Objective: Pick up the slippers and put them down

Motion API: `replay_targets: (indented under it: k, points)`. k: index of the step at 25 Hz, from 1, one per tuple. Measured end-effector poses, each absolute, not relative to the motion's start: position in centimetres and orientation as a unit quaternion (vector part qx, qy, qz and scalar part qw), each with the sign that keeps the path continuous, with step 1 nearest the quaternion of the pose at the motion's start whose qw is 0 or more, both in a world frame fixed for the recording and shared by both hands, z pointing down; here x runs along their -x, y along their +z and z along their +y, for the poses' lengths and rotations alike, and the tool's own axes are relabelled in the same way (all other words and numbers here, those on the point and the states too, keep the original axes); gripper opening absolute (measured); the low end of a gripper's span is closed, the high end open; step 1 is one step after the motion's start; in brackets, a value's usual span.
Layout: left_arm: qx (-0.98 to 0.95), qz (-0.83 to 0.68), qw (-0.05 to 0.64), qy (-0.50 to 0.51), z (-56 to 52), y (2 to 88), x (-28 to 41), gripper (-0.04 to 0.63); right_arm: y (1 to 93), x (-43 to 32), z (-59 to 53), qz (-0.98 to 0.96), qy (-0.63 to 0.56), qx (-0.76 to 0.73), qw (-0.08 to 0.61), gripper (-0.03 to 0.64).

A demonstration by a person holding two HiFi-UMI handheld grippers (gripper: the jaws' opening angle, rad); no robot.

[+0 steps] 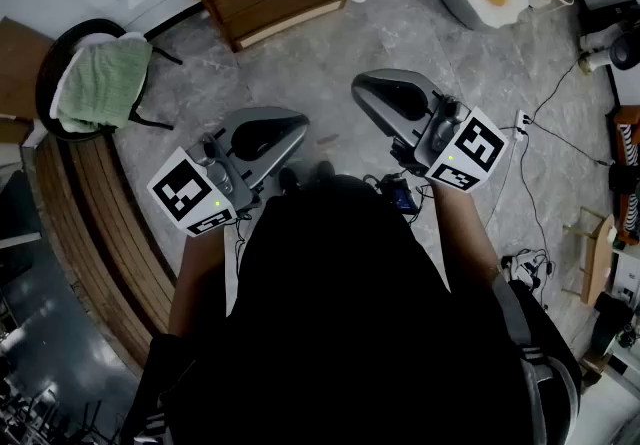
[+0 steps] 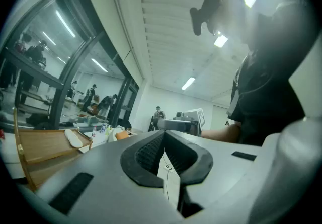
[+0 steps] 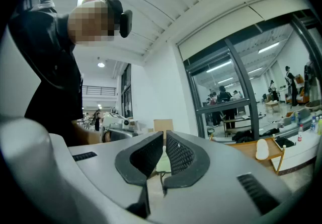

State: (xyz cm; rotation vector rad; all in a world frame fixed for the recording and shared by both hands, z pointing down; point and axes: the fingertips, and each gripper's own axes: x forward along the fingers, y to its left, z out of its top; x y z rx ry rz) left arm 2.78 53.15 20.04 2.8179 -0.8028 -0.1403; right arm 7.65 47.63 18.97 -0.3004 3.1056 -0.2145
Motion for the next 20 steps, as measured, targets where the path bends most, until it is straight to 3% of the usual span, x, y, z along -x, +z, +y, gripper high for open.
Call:
replay_targets:
  k: [11,17,20]
  points:
    - [-0.952,-0.29,0.093,-0.027,53.5,19.3,-5.9,0.011,20.3,-9.6,51.9,0.997,-0.053,0.011,-0.05,0.031]
    - [-0.958,-0.261,0.114,-0.024,53.2,19.9,-6.5,0.011,20.0,-10.6,51.3,0.994,-0.11,-0.005,0.001,0.031]
    - [-0.968,-0.219,0.121,-0.009,54.1,20.2,-8.8,0.011,20.1,-11.3,51.5,0.995,-0.1,-0.009,-0.014,0.031]
